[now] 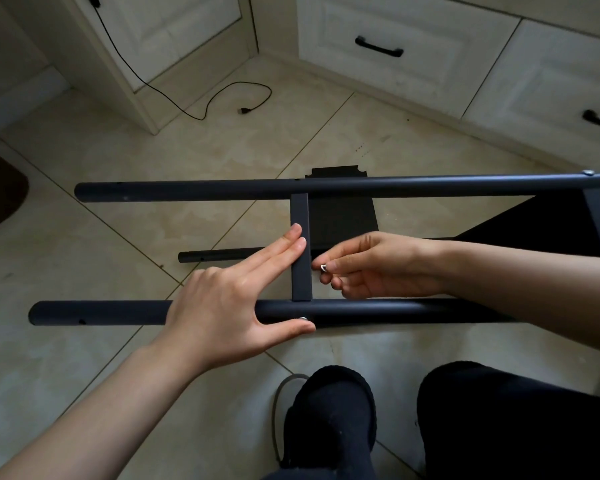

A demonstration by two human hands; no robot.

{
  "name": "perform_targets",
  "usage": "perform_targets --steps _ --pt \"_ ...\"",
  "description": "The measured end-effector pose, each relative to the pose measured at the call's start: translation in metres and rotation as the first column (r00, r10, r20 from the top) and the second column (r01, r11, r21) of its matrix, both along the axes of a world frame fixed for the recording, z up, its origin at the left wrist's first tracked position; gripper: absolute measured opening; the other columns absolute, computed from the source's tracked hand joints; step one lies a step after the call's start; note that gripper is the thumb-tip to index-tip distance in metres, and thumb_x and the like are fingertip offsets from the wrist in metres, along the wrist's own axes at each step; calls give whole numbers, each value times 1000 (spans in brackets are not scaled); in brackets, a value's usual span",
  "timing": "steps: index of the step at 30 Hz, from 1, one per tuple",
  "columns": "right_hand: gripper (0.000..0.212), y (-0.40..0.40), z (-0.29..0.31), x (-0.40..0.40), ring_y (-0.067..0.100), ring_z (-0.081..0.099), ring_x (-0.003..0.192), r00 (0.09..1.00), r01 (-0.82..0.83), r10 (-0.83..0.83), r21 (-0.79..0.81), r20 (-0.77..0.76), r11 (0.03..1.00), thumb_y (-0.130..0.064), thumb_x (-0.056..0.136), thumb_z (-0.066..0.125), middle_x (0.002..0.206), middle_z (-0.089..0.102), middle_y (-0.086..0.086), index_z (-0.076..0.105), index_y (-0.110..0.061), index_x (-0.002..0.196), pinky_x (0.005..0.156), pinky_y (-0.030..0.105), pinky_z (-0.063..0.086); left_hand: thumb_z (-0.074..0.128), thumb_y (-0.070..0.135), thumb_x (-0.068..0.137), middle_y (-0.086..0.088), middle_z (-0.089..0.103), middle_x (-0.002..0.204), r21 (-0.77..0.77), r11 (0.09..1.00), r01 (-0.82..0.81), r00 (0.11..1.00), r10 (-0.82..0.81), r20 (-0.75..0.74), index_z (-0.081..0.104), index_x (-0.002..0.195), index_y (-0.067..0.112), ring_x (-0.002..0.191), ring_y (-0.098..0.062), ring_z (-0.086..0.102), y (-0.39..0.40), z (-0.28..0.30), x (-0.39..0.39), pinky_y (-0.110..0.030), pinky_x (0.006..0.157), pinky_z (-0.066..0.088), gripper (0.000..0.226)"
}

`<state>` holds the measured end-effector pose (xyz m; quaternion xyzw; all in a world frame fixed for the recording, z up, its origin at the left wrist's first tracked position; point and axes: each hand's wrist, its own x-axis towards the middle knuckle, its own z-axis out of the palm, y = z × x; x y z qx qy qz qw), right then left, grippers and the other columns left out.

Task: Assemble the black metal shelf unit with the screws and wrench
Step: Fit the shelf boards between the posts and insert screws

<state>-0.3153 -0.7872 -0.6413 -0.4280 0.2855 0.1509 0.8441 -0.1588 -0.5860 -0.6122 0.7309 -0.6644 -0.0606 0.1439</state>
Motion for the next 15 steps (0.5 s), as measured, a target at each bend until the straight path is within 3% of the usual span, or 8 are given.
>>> perform_targets --steps 4,8,15 --pt "24 1 0 0 12 67 73 1000 -4 4 -13 10 1000 -6 81 67 93 70 10 74 -7 105 67 23 56 47 83 79 25 24 161 -6 1000 10 1000 -10 -1 38 154 32 64 -11 69 0 0 0 -30 56 57 91" --pt "16 4 0 2 13 68 74 1000 15 -14 -12 20 1000 -9 79 71 92 71 10 74 -8 95 69 25 56 47 82 79 24 25 160 -10 1000 12 1000 -12 -1 39 153 32 60 -11 66 0 0 0 -31 55 57 91" --pt "17 4 -1 3 18 72 81 999 23 -24 24 23 999 -3 79 68 96 72 14 71 -4 96 71 28 58 47 83 78 27 22 161 0 1000 5 1000 -5 -5 37 154 33 66 -13 70 0 -1 1 -33 57 58 92"
